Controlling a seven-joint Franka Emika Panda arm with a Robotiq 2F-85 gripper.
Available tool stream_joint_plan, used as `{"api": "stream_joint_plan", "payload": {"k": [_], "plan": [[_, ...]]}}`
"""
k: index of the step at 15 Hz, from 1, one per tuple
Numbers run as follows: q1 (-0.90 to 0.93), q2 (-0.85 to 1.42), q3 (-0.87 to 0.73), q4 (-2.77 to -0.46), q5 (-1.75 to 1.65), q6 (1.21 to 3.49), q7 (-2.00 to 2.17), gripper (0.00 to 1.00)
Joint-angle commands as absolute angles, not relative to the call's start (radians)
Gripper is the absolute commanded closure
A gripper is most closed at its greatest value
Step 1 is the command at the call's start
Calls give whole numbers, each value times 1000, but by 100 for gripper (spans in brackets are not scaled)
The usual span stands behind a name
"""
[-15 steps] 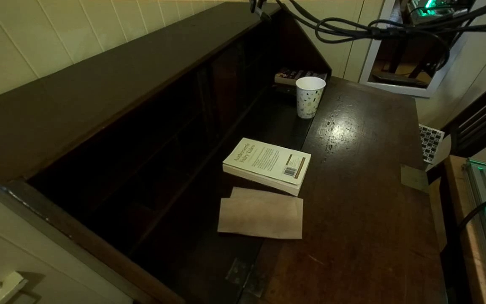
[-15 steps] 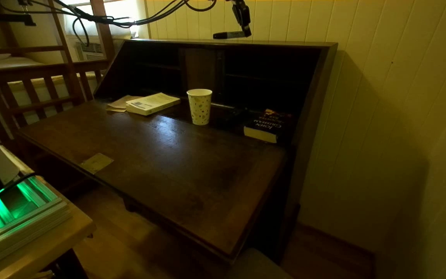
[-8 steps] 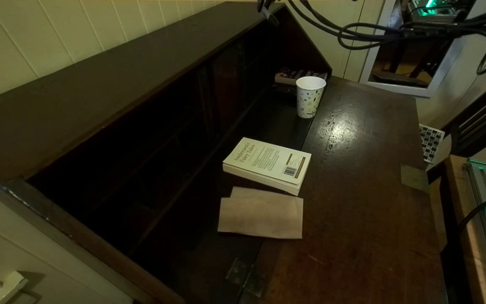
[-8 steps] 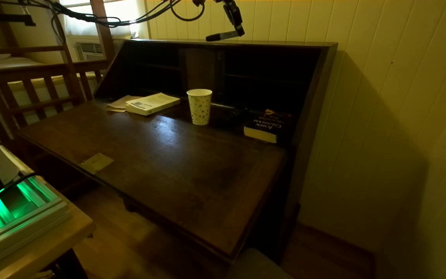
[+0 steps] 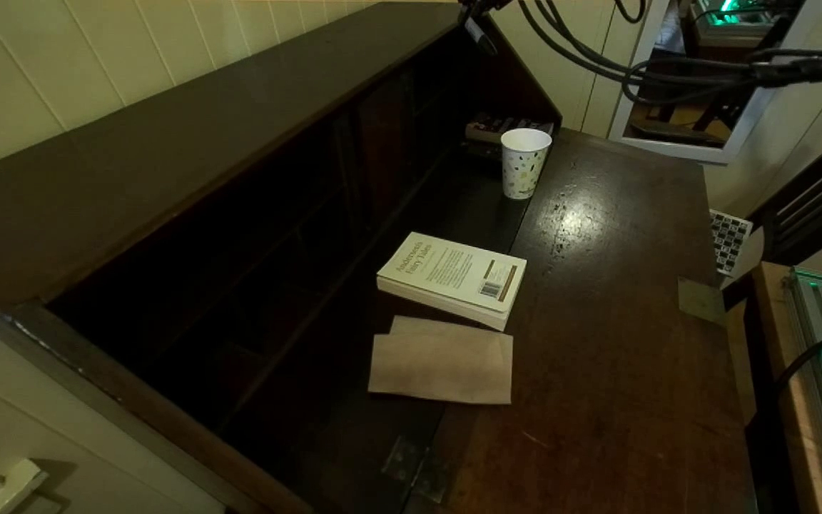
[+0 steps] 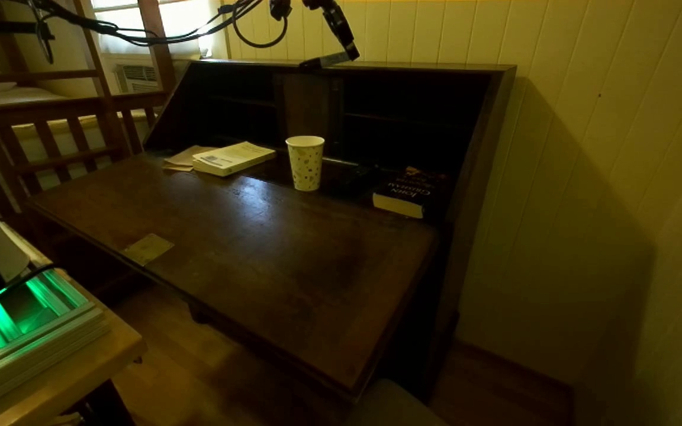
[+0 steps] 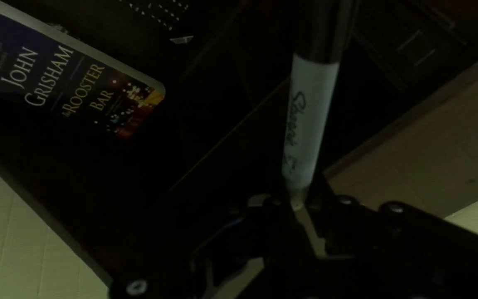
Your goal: Pick up the marker and place it in the paper cup with the cap side down
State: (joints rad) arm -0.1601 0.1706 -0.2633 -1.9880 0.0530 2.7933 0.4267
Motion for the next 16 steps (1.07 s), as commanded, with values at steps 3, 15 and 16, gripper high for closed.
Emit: {"api": "stream_joint_plan", "payload": {"k": [3,15,16], "plan": [[-160,129,-263,-2048,54,2795,427,83],[-100,117,-347,-2097,-385,2880,766,96],[-94,116,-352,-2099,-424,2881,801,96]]}}
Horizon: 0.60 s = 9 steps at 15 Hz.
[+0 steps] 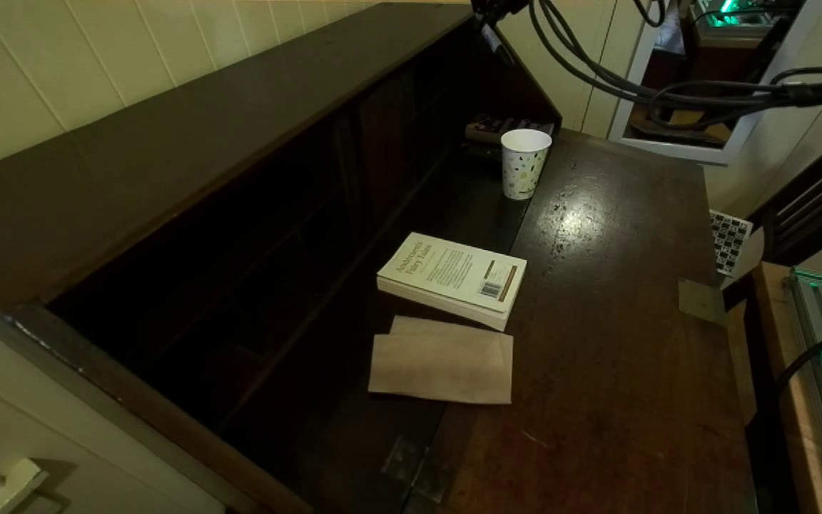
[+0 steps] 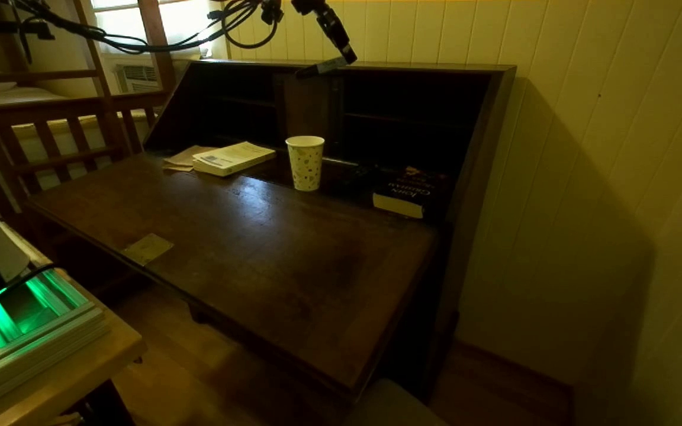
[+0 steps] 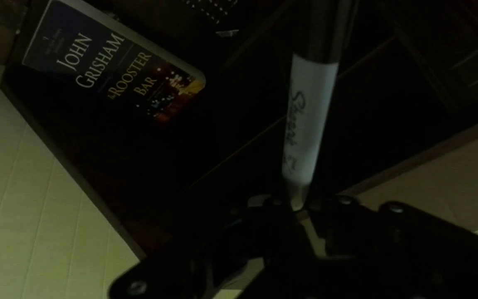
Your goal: Pick up the marker and place it in the paper cup with the cap side down
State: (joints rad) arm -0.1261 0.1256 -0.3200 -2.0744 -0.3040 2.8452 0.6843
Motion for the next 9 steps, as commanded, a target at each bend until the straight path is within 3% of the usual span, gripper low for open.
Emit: {"api": "stream_joint_plan", "payload": {"k": [1,9], "plan": [[-88,113,-352,-2106,-451,2884,828,96],[-70,87,-360,-2173,-644,2878,986,96]]}}
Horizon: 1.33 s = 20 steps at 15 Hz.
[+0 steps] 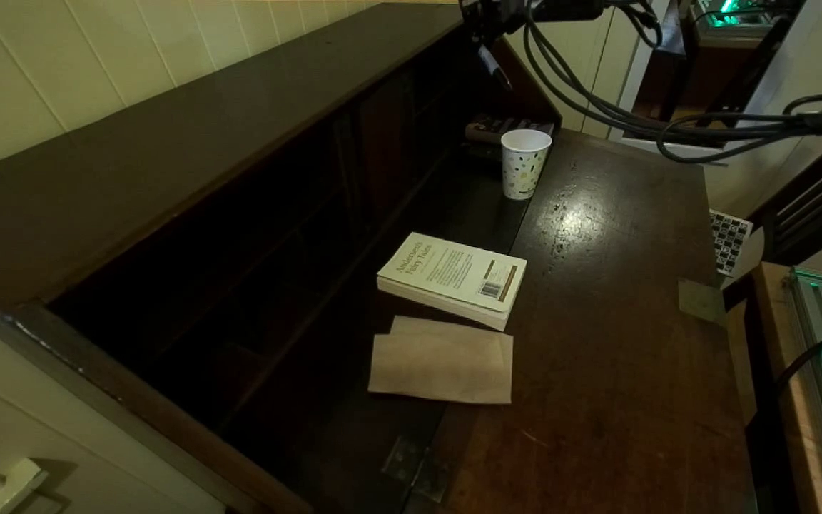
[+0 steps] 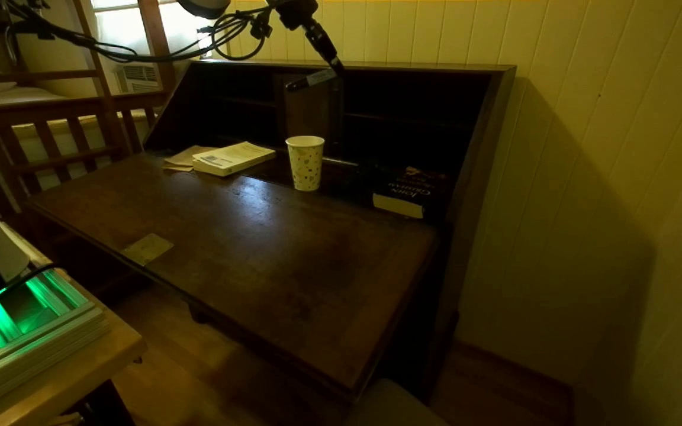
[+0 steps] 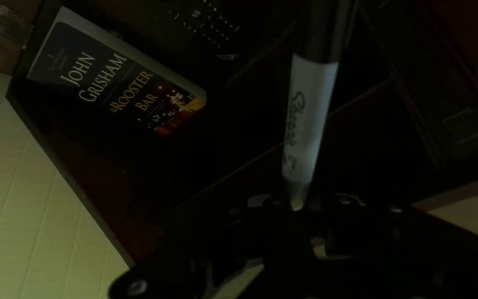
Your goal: Pick up the marker and place it in the paper cup with the cap side down
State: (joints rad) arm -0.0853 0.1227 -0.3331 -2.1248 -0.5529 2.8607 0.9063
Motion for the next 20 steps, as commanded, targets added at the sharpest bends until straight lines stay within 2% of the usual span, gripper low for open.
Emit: {"api": "stream_joint_plan", "payload": {"k": [1,11,20], "plan": [[-70,81,-365,-2180,-678,2873,1009,96],[-69,102,-427,-2185,-1087,2896,1358,96],[-53,106,-412,-2185,-1471,2829,1753,96]]}}
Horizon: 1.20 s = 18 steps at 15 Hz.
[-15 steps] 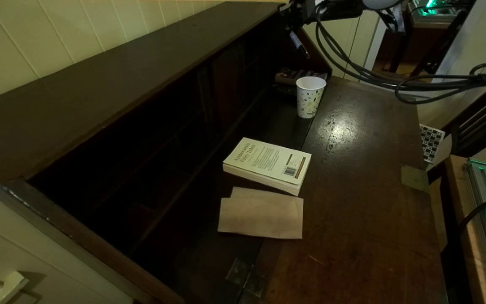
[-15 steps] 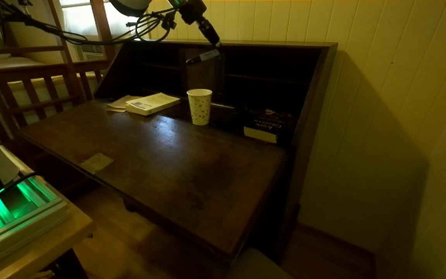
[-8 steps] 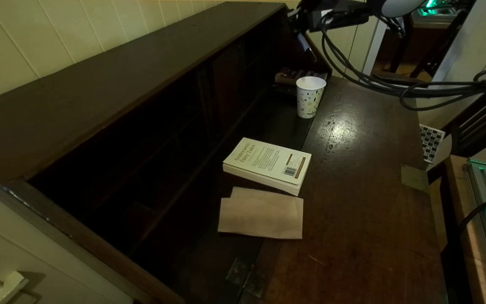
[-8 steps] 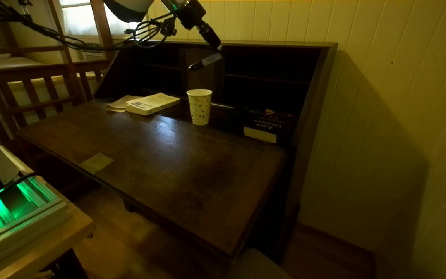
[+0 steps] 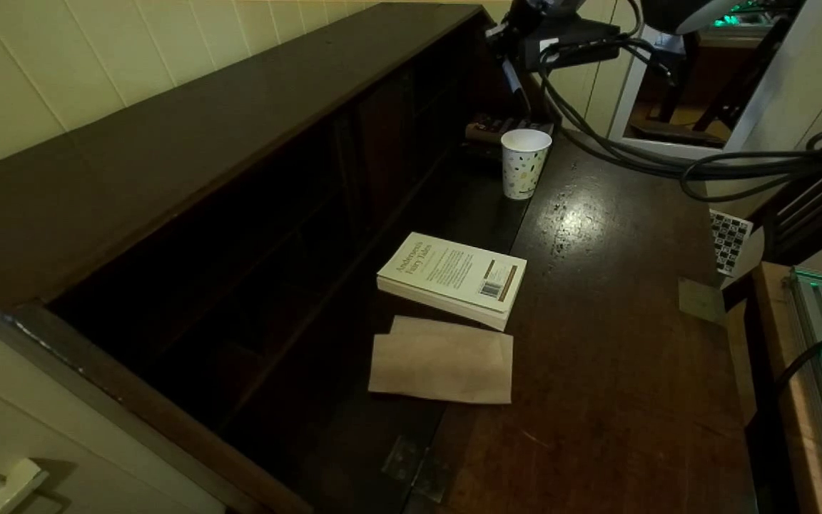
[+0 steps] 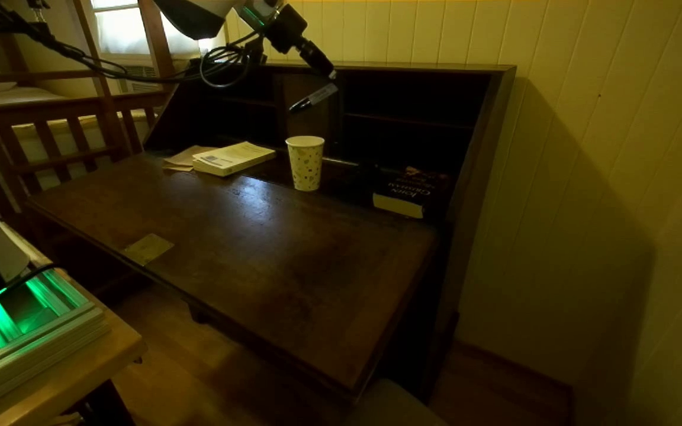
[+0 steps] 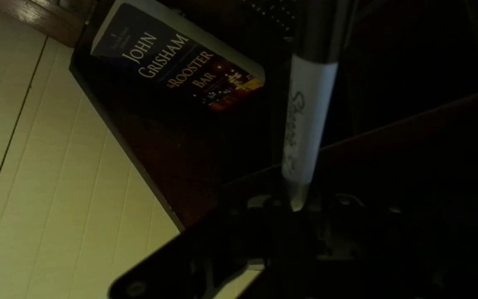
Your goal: Pick up the marker and place it in the paper cup with the cap side down
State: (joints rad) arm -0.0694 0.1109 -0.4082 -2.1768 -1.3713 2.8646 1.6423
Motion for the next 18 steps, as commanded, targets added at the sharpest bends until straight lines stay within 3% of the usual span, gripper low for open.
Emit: {"api": "stream_joint_plan", "payload": {"k": [1,9,11,12,18], "plan": [[-50,111,-412,-2182,-1504,2812,1786,96],[-33,134,-395,-2186,-1619,2709,1914,96],[-51,153,-392,-2183,-1496,2754,1862,96],[-45,142,-395,-2183,-1553,2740,1870,83],[-45,153,-395,-2183,-1518,2740,1870,83]]}}
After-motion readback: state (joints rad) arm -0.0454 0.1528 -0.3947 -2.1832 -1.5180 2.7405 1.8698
